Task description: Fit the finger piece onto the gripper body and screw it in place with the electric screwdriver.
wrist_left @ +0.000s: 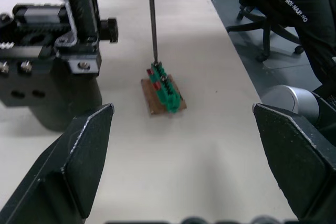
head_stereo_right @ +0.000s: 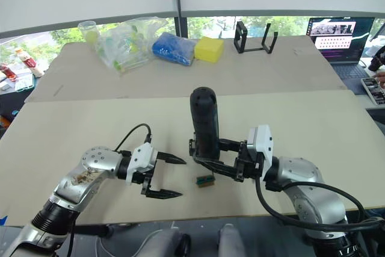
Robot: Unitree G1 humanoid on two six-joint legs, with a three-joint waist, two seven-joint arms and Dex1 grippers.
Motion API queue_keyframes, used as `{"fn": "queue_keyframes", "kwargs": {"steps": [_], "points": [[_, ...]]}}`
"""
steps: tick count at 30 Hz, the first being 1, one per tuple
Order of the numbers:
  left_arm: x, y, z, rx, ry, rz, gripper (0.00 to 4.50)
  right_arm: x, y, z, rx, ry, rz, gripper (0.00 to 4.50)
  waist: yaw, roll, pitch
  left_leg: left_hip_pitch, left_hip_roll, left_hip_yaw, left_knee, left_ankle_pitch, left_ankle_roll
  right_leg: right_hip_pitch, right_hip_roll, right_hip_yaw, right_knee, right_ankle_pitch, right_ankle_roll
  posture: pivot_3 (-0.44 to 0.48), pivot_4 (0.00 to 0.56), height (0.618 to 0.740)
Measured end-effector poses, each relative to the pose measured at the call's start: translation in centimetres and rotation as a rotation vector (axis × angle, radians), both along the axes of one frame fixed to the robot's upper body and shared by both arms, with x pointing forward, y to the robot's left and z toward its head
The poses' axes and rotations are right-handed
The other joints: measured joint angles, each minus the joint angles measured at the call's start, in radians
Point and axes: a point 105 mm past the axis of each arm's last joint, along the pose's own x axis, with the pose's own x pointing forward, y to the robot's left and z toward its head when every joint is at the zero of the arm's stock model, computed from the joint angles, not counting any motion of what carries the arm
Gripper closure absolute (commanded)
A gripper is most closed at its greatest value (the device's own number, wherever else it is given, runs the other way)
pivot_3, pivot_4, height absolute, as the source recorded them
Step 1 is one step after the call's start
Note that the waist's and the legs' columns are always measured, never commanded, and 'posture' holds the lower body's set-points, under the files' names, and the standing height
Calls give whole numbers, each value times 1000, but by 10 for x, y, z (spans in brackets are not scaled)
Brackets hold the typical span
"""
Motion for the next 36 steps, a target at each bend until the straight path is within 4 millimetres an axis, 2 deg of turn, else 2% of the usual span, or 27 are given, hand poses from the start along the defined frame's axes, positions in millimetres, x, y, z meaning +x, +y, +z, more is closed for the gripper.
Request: {"fn": "queue_keyframes", "kwargs": {"steps": [3, 9, 15, 21, 26, 30, 36], "points": [[-3, 6, 1, -4, 8, 11, 0, -1, -2, 6, 5, -11, 16, 2575, 0, 0, 0, 0, 0, 0, 0, 0, 0, 0, 0, 0, 0, 0, 0, 0, 150, 737], [-8, 22, 8, 10, 17, 44, 0, -9, -1, 32, 27, 18, 118, 2575, 0, 0, 0, 0, 0, 0, 0, 0, 1, 0, 0, 0, -1, 0, 0, 0, 150, 737], [0, 30, 18, -5, -7, 110, 0, -15, 8, 83, 28, -31, 260, 2575, 0, 0, 0, 0, 1, 0, 0, -1, 1, 1, -1, 0, -2, 0, 0, 0, 150, 737], [11, 32, 29, -42, -42, 182, 0, 1, 15, 121, 35, -1, 351, 2575, 0, -1, 0, -1, 1, 0, 0, -1, 2, 0, -6, -1, -2, 0, 0, 0, 150, 737], [21, 28, 33, -69, -64, 207, 0, 16, 31, 145, 48, -9, 446, 2575, -2, -1, 0, -3, 0, 0, 0, -1, 2, -2, -7, -1, -2, 1, 0, 0, 150, 737], [31, 25, 32, -70, -76, 221, 0, 28, 46, 153, 27, -49, 494, 2575, -3, -1, 0, -4, -1, 0, 0, -1, 2, -3, -7, -3, -2, 1, 0, 0, 150, 737], [40, 21, 30, -63, -83, 216, 0, 42, 55, 142, -20, -81, 523, 2575, -3, -1, 0, -5, -2, 0, 1, -1, 2, -4, -8, -3, -1, 1, 1, 0, 150, 737]]}}
